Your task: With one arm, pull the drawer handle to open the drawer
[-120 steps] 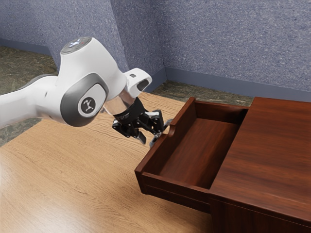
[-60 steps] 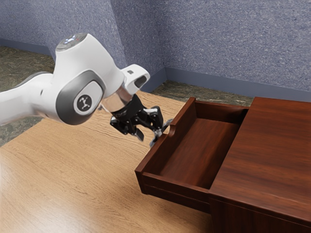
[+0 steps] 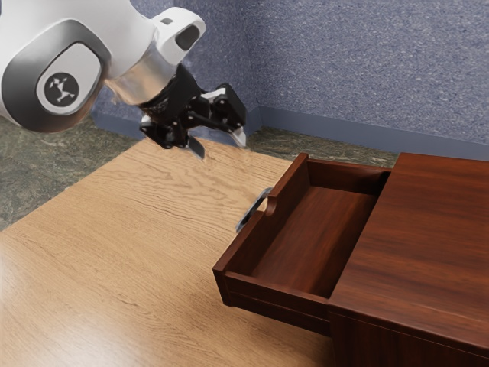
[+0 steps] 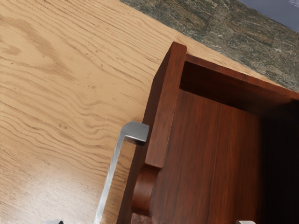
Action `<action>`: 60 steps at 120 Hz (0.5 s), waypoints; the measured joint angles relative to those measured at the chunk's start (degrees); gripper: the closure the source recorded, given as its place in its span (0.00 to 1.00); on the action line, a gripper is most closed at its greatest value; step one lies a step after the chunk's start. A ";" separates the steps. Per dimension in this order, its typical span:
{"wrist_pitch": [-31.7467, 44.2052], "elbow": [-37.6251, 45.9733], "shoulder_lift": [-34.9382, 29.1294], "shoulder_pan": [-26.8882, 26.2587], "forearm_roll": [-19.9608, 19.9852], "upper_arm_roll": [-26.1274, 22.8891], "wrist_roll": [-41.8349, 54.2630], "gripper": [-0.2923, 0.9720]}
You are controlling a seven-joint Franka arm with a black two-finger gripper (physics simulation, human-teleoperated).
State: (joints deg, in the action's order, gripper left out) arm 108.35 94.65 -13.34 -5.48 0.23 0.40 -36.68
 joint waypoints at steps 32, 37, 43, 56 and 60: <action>-18.04 3.46 -0.57 2.24 -1.75 3.69 -20.14 0.27; -18.83 3.89 -0.61 2.14 -1.56 3.66 -22.39 0.26; -19.59 4.42 -0.77 1.93 -1.22 3.41 -24.89 0.26; -20.71 6.02 -0.76 2.34 -1.45 3.38 -29.63 0.25; -20.95 6.22 -0.73 2.38 -1.57 3.38 -30.92 0.24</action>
State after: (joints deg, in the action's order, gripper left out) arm 87.40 100.87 -14.07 -3.11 -1.35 3.78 -67.60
